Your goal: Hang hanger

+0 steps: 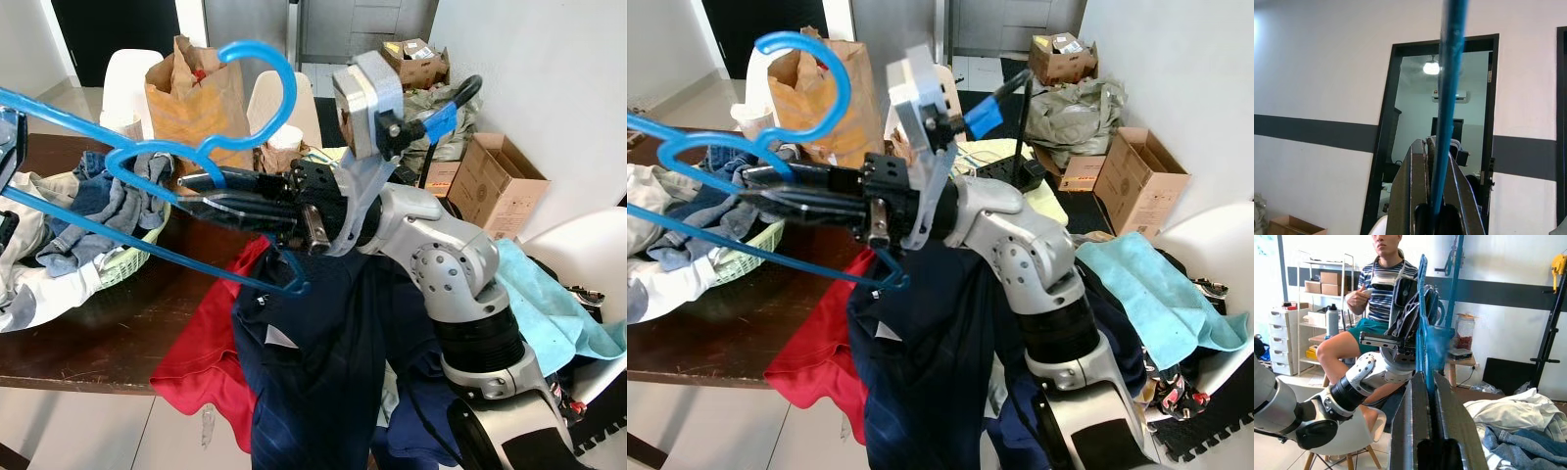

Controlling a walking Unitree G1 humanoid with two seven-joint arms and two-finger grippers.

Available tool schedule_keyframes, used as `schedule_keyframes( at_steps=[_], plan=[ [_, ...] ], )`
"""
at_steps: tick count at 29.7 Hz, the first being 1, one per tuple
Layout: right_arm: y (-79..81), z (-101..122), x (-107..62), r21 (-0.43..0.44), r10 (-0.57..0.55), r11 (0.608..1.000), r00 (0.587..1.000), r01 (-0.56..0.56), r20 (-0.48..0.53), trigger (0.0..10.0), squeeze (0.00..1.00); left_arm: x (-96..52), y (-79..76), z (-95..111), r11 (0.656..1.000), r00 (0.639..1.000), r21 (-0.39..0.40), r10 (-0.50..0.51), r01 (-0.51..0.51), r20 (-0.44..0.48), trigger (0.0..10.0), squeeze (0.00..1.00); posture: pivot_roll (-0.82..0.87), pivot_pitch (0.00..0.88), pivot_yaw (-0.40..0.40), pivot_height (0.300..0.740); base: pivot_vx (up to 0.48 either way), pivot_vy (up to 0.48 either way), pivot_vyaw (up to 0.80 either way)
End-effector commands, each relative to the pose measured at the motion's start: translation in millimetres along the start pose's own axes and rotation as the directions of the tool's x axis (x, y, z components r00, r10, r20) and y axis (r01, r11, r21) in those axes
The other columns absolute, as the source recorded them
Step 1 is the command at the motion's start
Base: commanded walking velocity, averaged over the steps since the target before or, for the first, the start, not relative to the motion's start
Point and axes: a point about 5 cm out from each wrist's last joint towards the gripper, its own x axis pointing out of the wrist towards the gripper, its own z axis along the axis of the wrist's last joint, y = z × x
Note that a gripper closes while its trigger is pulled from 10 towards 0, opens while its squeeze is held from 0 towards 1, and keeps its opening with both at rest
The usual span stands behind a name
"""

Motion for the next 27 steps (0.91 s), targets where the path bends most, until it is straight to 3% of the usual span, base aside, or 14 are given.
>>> schedule_keyframes(
  at_steps=[1, 11, 12, 13, 15, 21, 23, 25, 26, 27],
  plan=[
    [0.6, 6, 0.2, -0.020, 0.014, 1.000, 1.000, -0.014, 0.008, 0.0, 0.00, 1.0, -1.8, 1, 1.000, 1.000, 0.008, -0.007, 0.007, -0.022, 0.0, 0.00, 0.03, 0.019, -0.015, 0.740, 0.000, 0.000, 0.00],
    [-4.0, 5, -5.5, -0.033, -0.026, 0.999, 1.000, 0.026, -0.013, 0.0, 0.00, 0.6, -0.6, 3, 1.000, 1.000, 0.024, 0.014, -0.014, -0.022, 0.0, 0.00, 0.03, 0.022, -0.014, 0.740, 0.000, 0.000, 0.00],
    [-8.3, 3, -8.0, -0.040, -0.064, 0.997, 0.998, 0.062, -0.027, 0.0, 0.00, -0.3, 2.7, 3, 0.998, 0.998, 0.030, 0.063, -0.062, -0.020, 10.0, 0.22, 0.03, 0.023, -0.013, 0.740, 0.000, 0.000, 0.00],
    [-13.2, 1, -10.6, -0.043, -0.108, 0.993, 0.993, 0.106, -0.039, 0.0, 0.00, -0.7, 4.7, 3, 0.995, 0.996, 0.027, 0.091, -0.091, -0.019, 10.0, 1.00, 0.04, 0.023, -0.011, 0.740, 0.000, 0.000, 0.00],
    [-13.2, 1, -10.6, -0.043, -0.108, 0.993, 0.993, 0.106, -0.039, 0.0, 0.00, -0.7, 4.7, 3, 0.995, 0.996, 0.027, 0.091, -0.091, -0.019, 10.0, 1.00, 0.04, 0.023, -0.011, 0.740, 0.000, 0.000, 0.00],
    [-27.3, -7, -26.3, -0.044, -0.258, 0.966, 0.964, 0.255, -0.072, 0.0, 0.00, -9.3, 6.9, -5, 0.979, 0.976, 0.061, 0.201, -0.197, -0.085, 10.0, 1.00, 0.04, 0.029, -0.003, 0.740, 0.000, 0.000, 0.00],
    [-27.8, -5, -34.6, -0.042, -0.278, 0.960, 0.958, 0.276, -0.068, 0.0, 0.00, -23.3, -0.2, -5, 0.973, 0.949, 0.109, 0.225, -0.206, -0.219, 10.0, 1.00, 0.04, 0.031, -0.004, 0.740, 0.000, 0.000, 0.00],
    [-32.1, -1, -45.5, -0.041, -0.318, 0.948, 0.946, 0.317, -0.053, 0.0, 0.00, -48.6, -1.8, -5, 0.943, 0.821, 0.217, 0.329, -0.254, -0.468, 10.0, 1.00, 0.05, 0.033, -0.010, 0.740, 0.000, 0.000, 0.00],
    [-32.1, -1, -45.5, -0.041, -0.318, 0.948, 0.946, 0.317, -0.053, 0.0, 0.00, -48.6, -1.8, -5, 0.943, 0.821, 0.217, 0.329, -0.254, -0.468, 10.0, 1.00, 0.05, 0.033, -0.010, 0.740, 0.000, 0.000, 0.00],
    [-35.5, 2, -50.8, -0.039, -0.344, 0.939, 0.938, 0.343, -0.040, 0.0, 0.00, -60.3, -4.4, -2, 0.933, 0.756, 0.243, 0.358, -0.266, -0.548, 10.0, 1.00, 0.05, 0.035, -0.009, 0.740, 0.000, 0.000, 0.00]
  ],
)
